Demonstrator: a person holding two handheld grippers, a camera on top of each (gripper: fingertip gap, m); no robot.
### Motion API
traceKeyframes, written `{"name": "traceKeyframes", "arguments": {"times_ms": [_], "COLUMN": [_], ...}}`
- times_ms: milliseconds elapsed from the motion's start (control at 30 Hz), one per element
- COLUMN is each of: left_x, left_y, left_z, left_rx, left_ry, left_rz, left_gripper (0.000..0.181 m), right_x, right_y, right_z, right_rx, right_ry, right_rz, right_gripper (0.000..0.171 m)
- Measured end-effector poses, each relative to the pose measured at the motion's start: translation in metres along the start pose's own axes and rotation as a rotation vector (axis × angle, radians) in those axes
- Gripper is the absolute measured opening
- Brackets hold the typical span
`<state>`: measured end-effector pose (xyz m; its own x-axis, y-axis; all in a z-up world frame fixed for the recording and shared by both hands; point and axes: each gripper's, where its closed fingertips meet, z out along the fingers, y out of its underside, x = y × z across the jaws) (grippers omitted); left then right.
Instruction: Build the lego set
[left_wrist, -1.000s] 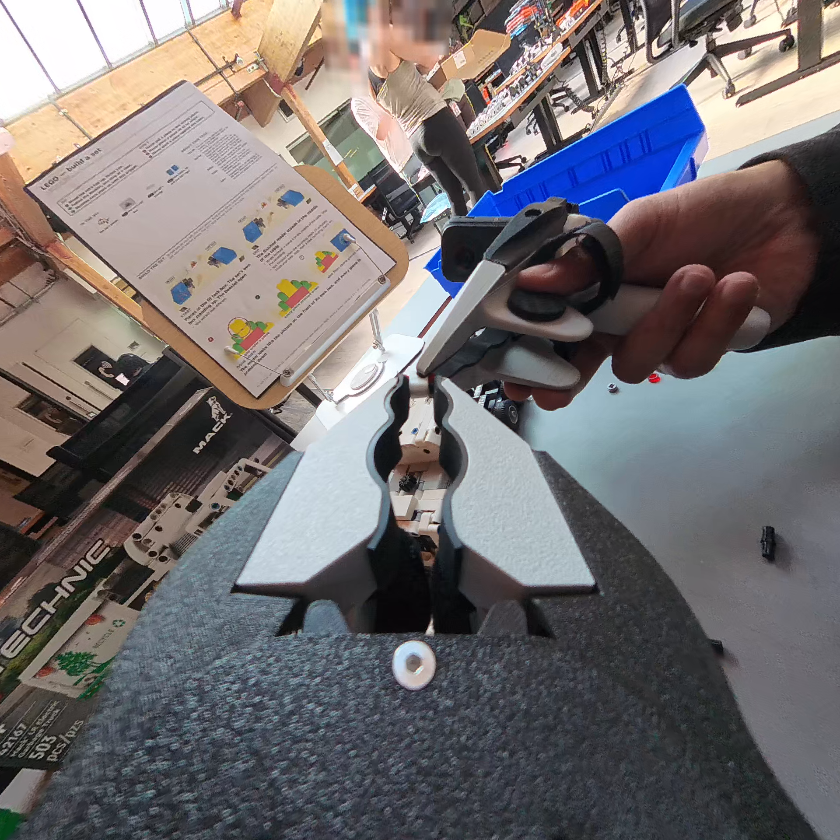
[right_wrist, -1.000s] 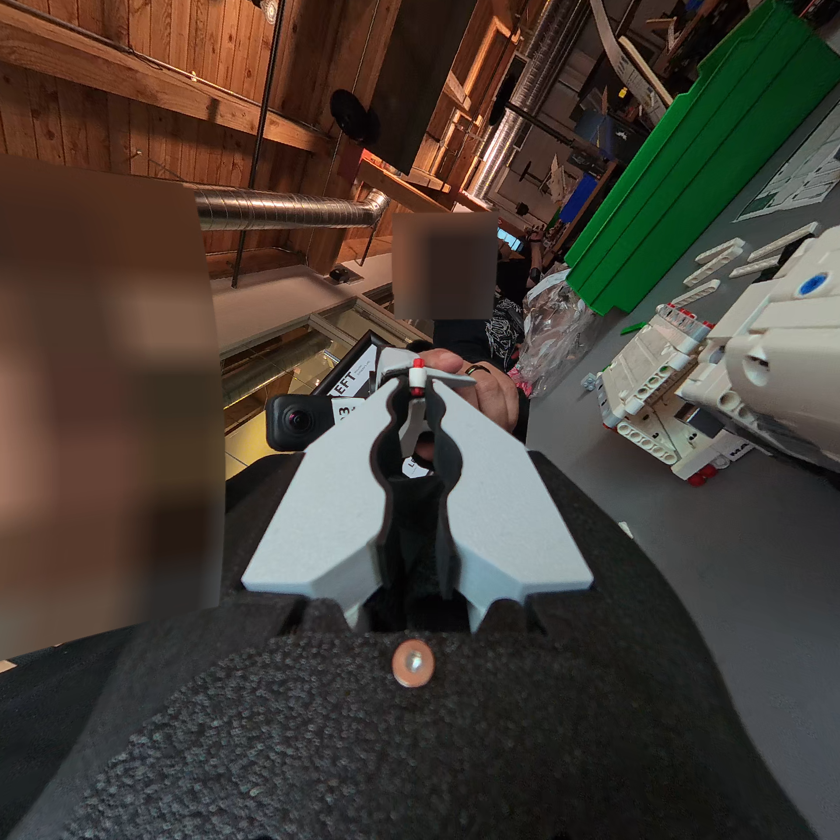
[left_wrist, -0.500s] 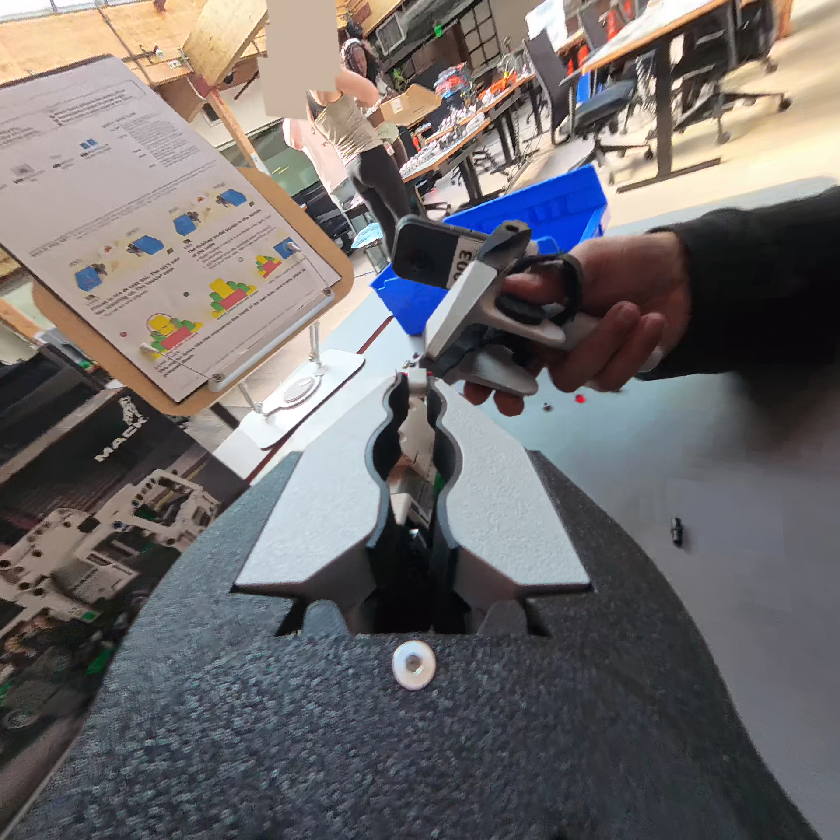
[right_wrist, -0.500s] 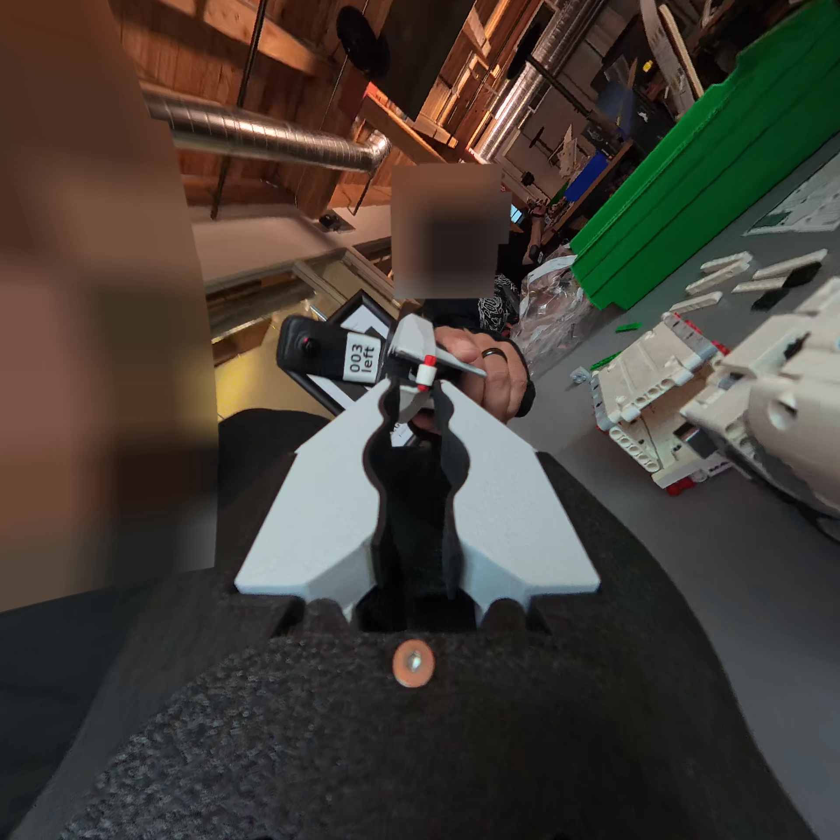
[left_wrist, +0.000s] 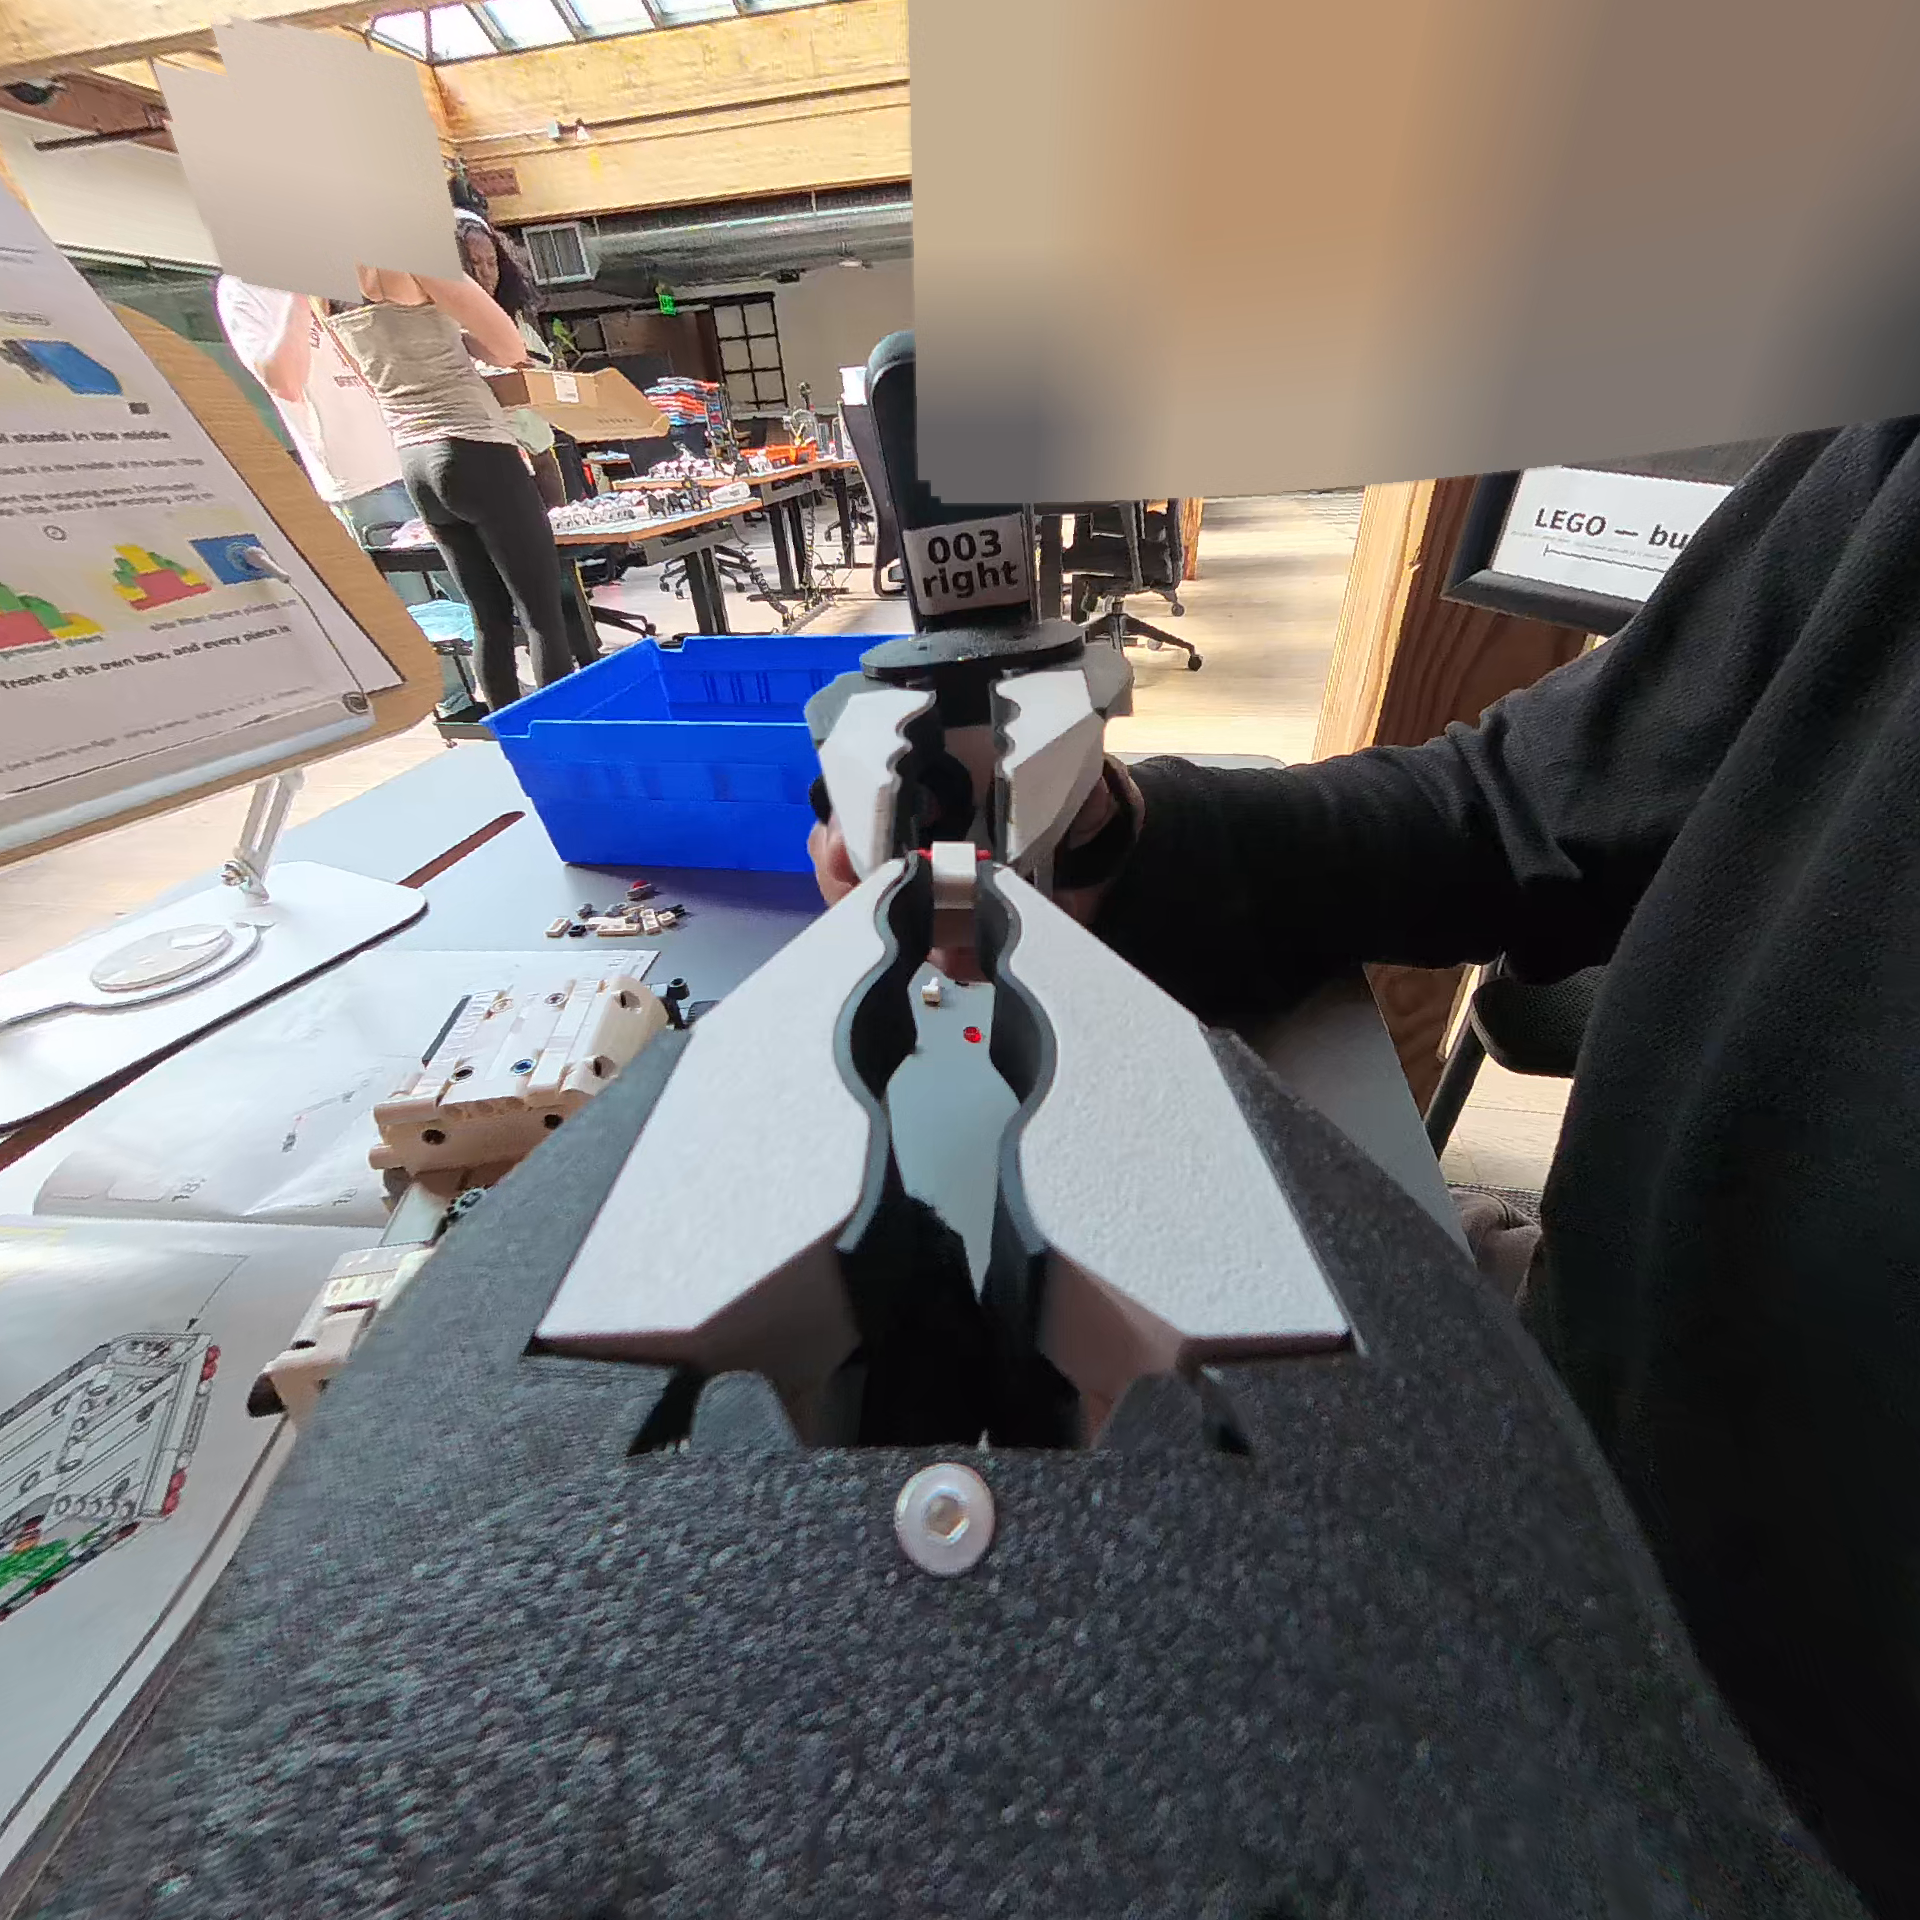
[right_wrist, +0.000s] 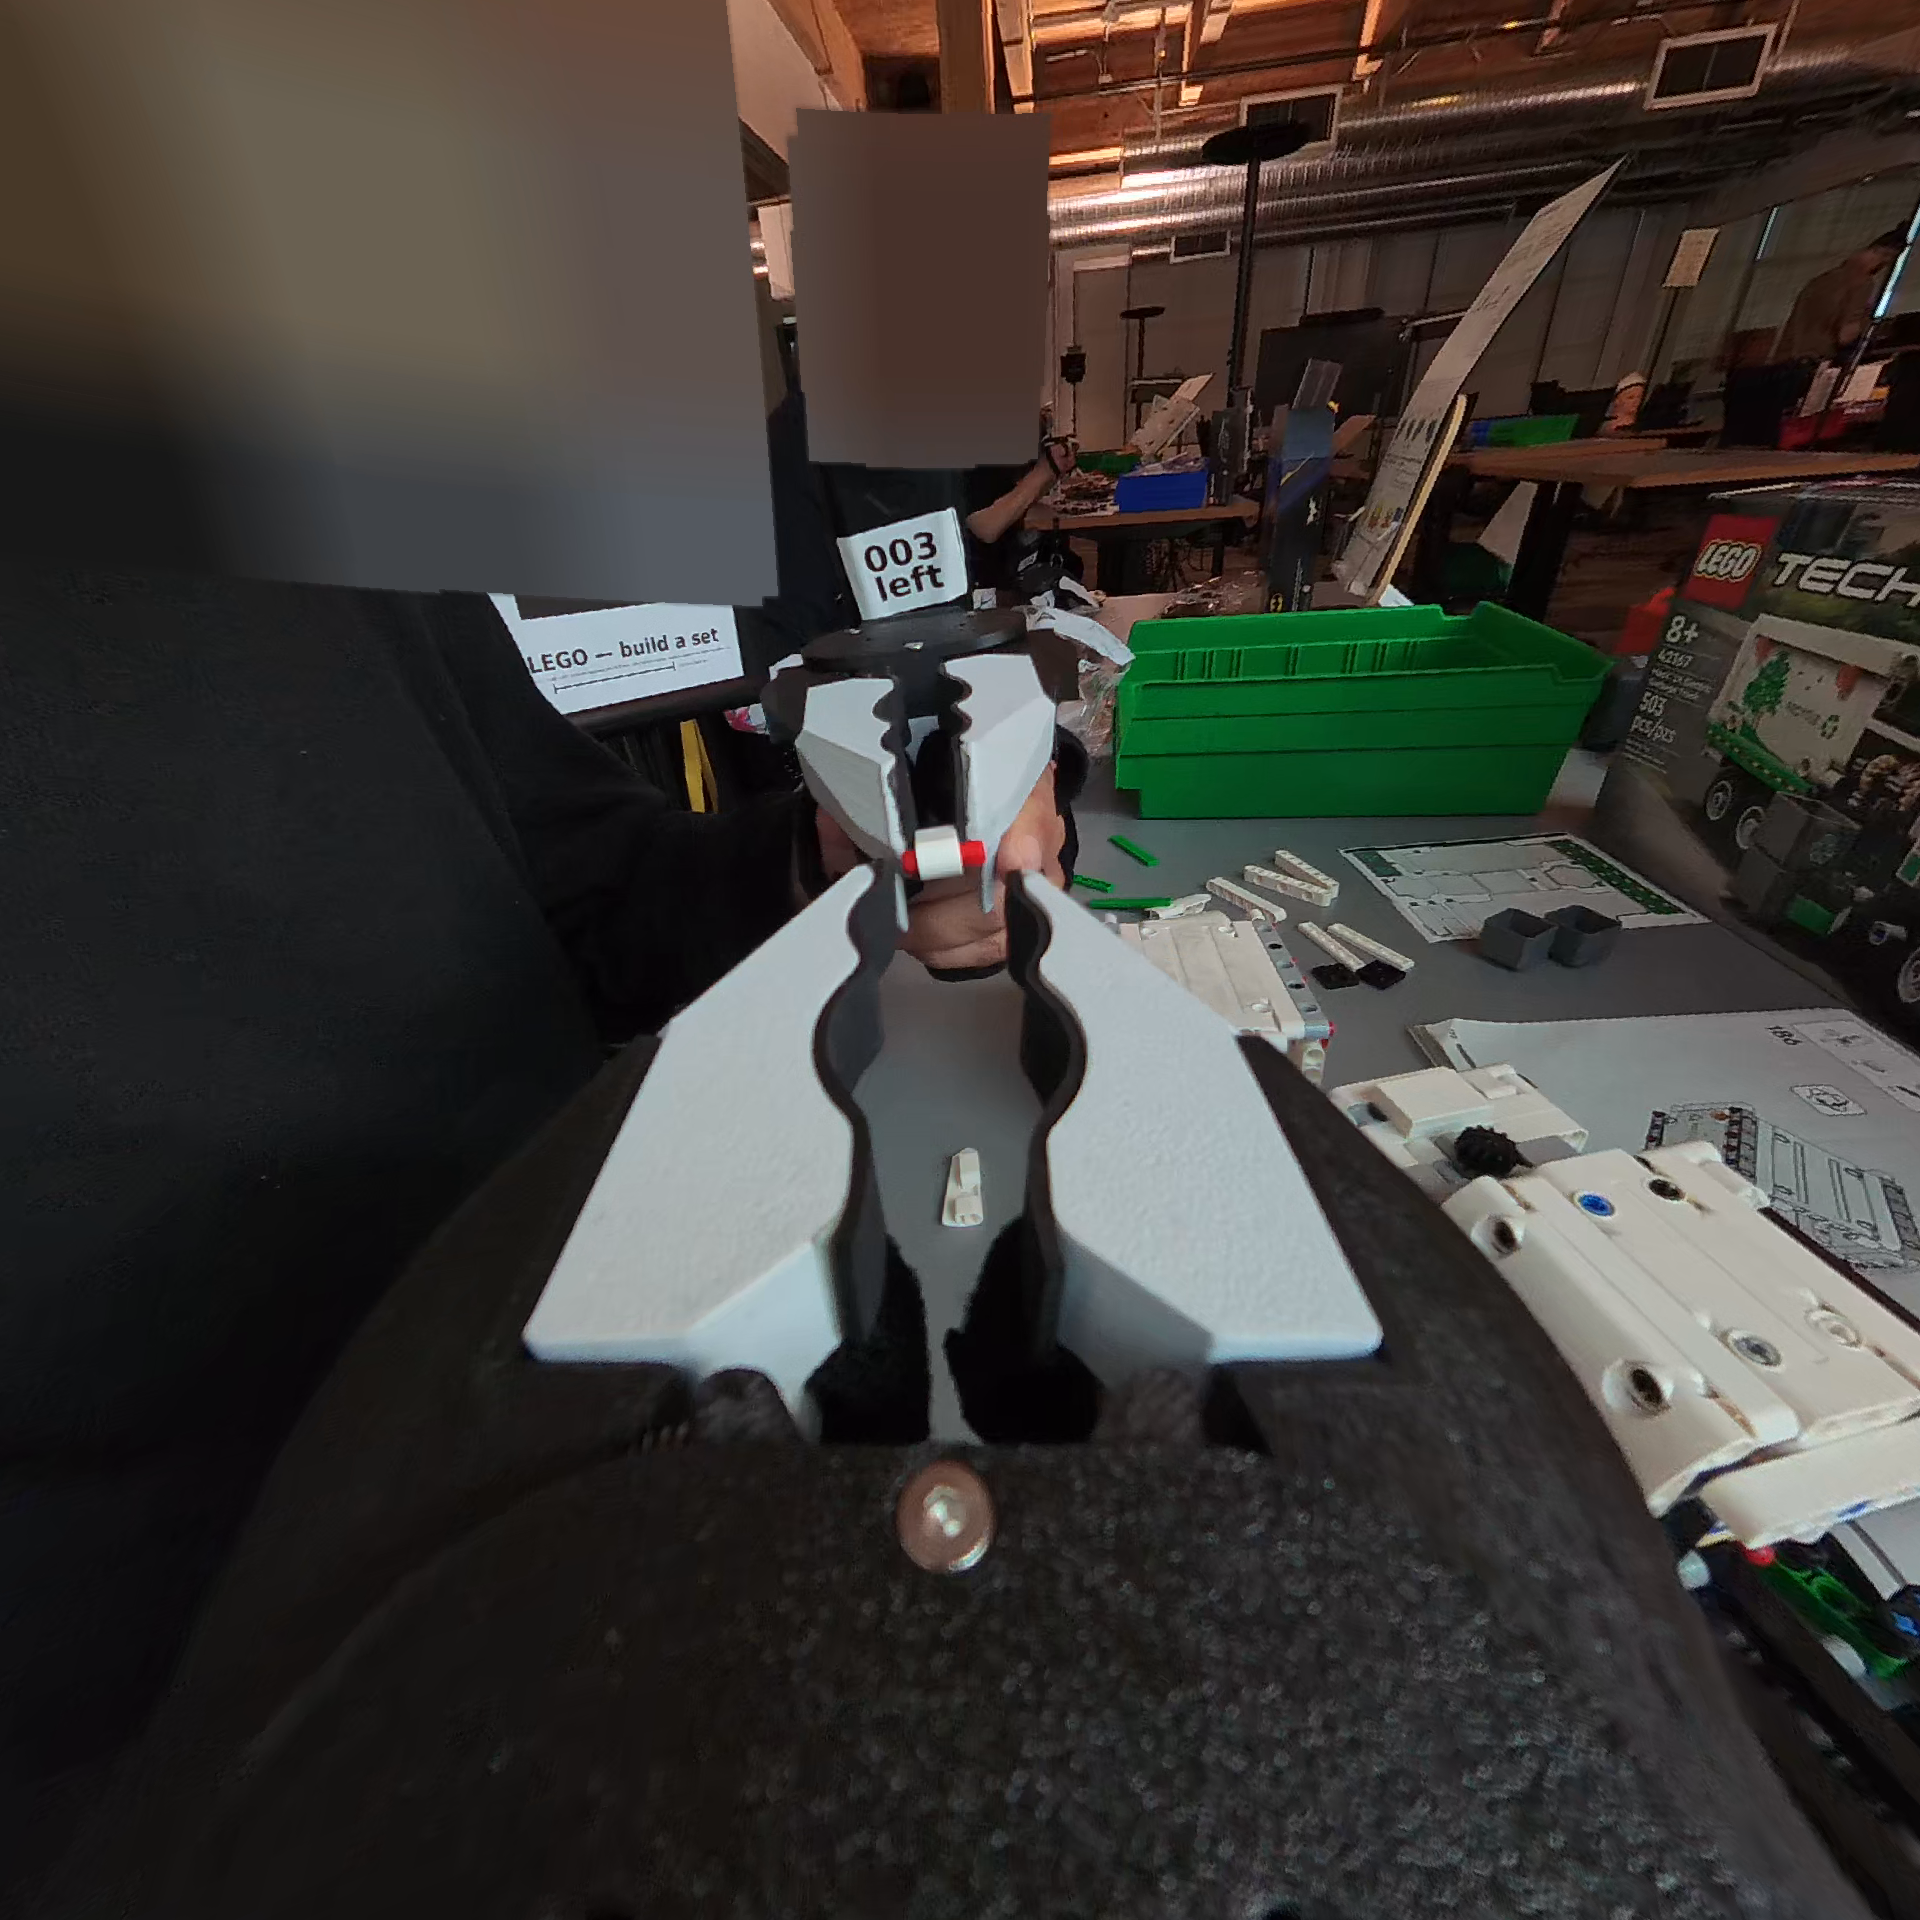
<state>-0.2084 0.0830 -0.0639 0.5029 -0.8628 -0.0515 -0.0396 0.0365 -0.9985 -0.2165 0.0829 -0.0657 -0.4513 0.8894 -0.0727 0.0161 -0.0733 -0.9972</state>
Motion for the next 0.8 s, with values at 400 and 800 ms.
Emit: {"name": "traceKeyframes", "arguments": {"times_ms": [400,800], "left_x": [-0.008,-0.008], "left_y": [0.006,0.013], "left_z": [0.001,-0.001], "left_rx": [-0.037,-0.072], "left_ry": [-0.062,-0.049], "left_rz": [0.044,0.054], "left_gripper": [0.005,0.005], "right_x": [0.006,0.007], "right_y": [0.005,0.011], "right_z": [0.001,0.002], "right_rx": [-0.021,-0.02], "right_ry": [0.066,0.095], "right_rz": [-0.095,-0.24], "right_gripper": [0.009,0.009]}}
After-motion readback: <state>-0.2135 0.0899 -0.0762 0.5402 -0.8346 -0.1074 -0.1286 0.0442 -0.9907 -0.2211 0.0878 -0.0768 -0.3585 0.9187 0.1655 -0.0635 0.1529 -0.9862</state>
